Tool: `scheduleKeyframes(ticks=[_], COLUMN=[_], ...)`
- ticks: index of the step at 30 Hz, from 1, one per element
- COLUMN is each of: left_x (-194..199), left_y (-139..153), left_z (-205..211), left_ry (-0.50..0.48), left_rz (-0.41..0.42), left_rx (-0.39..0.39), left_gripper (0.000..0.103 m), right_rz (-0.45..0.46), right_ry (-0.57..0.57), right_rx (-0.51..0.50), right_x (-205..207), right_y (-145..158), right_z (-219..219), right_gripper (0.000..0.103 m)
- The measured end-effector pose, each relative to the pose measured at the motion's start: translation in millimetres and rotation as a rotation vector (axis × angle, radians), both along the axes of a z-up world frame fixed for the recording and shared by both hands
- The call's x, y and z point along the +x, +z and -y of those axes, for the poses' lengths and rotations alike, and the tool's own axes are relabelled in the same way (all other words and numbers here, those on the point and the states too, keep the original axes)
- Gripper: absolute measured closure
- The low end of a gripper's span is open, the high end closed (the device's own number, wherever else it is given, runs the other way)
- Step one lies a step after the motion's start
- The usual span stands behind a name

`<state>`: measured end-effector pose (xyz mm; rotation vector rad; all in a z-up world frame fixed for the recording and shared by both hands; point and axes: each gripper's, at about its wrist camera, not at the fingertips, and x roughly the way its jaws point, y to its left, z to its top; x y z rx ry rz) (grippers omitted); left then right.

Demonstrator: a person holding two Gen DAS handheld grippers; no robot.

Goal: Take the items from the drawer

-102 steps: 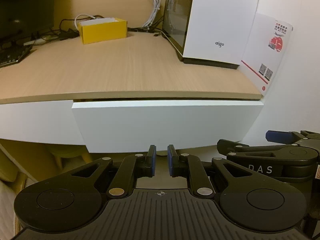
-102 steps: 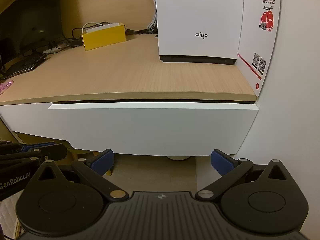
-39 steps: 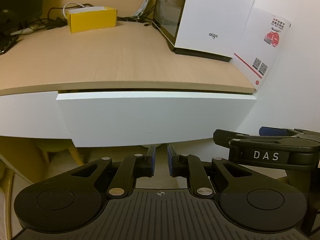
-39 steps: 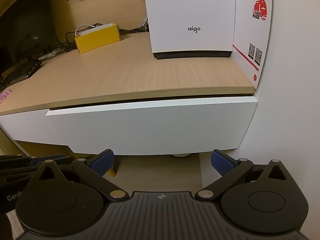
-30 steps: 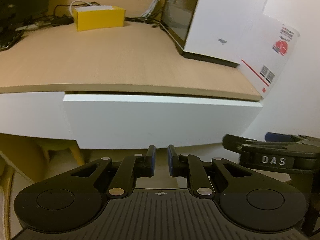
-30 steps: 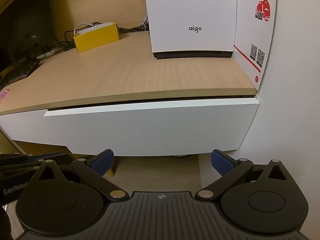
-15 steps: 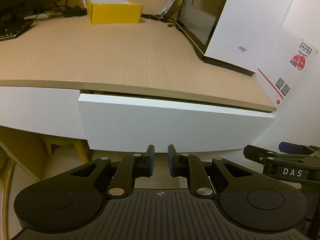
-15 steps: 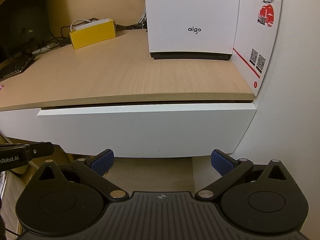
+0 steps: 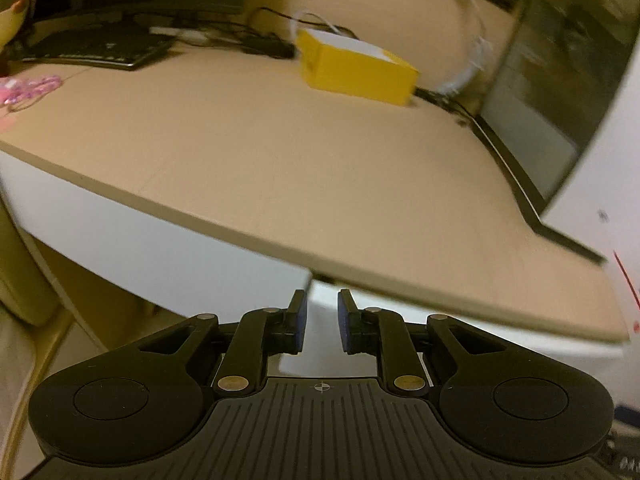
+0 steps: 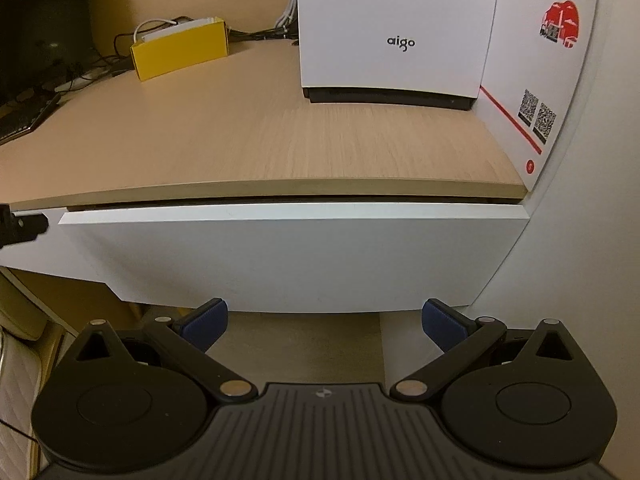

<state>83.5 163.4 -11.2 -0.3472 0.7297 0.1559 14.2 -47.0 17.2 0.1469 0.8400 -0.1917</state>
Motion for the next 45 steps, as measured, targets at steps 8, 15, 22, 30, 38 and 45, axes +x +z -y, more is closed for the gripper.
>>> scheduleKeyframes(ticks=[8, 15, 22, 30, 38, 45], left_x=[23, 31, 40, 43, 44, 40], left_y=[-5, -15, -19, -16, -16, -14], left_z=[-23, -27, -18, -17, -14, -7], left_ry=[-0.045, -0.028, -0.040, -0.033, -0.050, -0.093], left_rz=[-0.019, -0.039, -0.069, -0.090, -0.101, -0.113], left_rx=[0.003, -0.050, -0.068, -0.061, -0.034, 0.022], left_gripper=[0.085, 0.085, 0.085, 0.082, 0.076, 0.075], right_rz=[0.068, 0.094, 0.079, 0.046, 0.028, 0.011], right_ry=[-0.029, -0.011, 0.002, 0.033, 0.048, 0.057], right_rx=[-0.017, -0.041, -0.011, -0.022, -0.022, -0.018], right_x=[16, 52, 89, 101, 100, 97], right_y=[13, 11, -8, -16, -16, -14], right_z=[-8, -10, -9, -13, -12, -14], right_gripper=[0.000, 0.000, 0.000, 0.000, 0.000, 0.000])
